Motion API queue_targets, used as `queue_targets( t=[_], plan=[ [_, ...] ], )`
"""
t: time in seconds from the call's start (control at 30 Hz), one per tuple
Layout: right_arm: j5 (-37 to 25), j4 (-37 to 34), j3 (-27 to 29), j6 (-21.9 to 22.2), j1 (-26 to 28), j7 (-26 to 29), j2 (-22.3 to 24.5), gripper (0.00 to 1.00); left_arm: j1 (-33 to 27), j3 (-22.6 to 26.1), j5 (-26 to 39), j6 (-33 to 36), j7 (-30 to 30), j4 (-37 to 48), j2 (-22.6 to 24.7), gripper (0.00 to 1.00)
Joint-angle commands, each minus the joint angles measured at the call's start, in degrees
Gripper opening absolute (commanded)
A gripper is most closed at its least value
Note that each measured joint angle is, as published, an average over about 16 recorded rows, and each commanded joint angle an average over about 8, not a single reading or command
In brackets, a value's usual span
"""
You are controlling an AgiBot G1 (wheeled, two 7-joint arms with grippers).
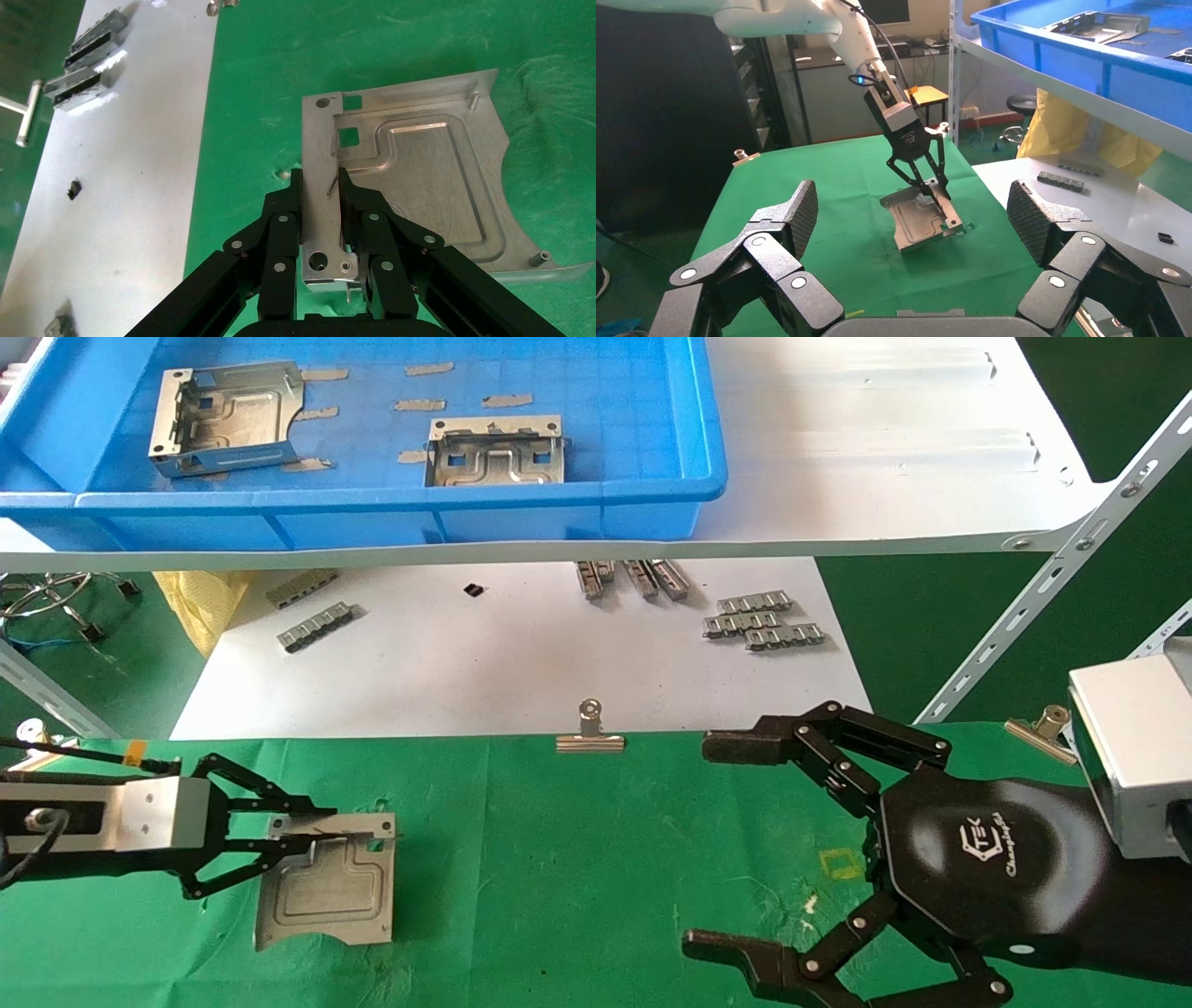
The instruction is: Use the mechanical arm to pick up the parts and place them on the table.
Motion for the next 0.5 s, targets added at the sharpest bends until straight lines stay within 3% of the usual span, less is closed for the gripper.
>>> queue_targets(
  t=[0.03,0.5],
  plan=[
    [0.0,0.0,0.0,0.0,0.0,0.0,0.0,1.0,0.12,0.06,0.05,-0.05,0.2,0.73,0.4,0.97],
    [0.01,0.0,-0.01,0.0,0.0,-0.01,0.0,1.0,-0.03,-0.44,-0.73,1.06,3.21,1.53,0.8,1.0]
  ],
)
